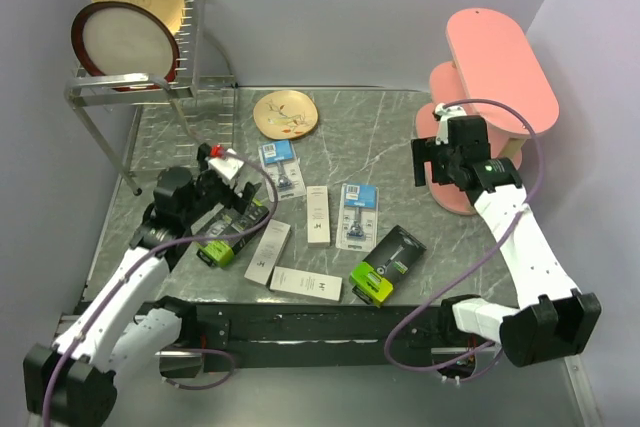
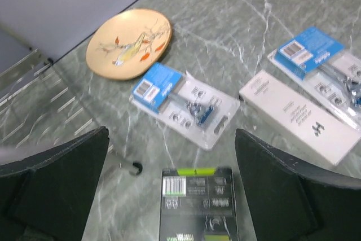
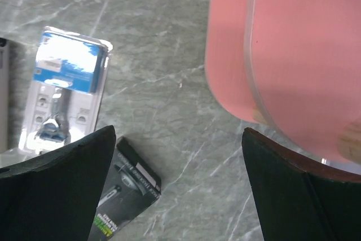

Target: Place and organize the shaving razors onto the shelf

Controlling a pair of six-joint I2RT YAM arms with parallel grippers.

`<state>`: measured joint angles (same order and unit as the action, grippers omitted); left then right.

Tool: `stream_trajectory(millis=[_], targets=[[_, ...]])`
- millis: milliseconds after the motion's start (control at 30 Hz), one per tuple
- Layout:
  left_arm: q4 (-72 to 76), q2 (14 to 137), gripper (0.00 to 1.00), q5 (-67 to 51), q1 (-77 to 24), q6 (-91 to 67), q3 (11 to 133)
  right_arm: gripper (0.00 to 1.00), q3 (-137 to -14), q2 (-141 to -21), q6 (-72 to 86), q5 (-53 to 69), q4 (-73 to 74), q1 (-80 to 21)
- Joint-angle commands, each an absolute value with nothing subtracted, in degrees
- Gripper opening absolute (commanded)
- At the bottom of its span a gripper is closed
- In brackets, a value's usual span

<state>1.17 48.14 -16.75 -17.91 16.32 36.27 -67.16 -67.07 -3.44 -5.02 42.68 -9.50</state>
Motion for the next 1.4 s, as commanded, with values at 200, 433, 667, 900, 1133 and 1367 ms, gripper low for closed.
stream_trajectory(millis=[200,433,667,900,1133,1367], targets=[[19.14,73.80,1.00,-18.37,-22.23,10.12,57.00,1.00,-66.27,-50.55,-11.95,2.91,48.17,-9.76],[26.87,100.17,0.99,-14.07,-24.34,-3.42,75.83,1.00,-73.65,-44.30,-8.79,-3.25,52.38,-2.56],[30.48,118.99,0.99,-19.77,-26.45,-13.69,97.63,1.00,-74.53,-41.48,-4.57,-8.53,55.45,4.56],[37.02,122.35,0.99,-23.11,-29.71,-17.66,98.44,1.00,-70.41,-41.84,-1.15,-10.90,46.16,11.42],[23.30,117.43,0.99,-23.31,-26.81,-19.79,98.27,1.00,-56.36,-41.66,-0.18,-7.21,24.99,14.85],[15.04,108.64,0.99,-18.02,-27.25,-13.28,90.36,1.00,-49.31,-44.99,-0.18,-3.78,11.09,19.15]])
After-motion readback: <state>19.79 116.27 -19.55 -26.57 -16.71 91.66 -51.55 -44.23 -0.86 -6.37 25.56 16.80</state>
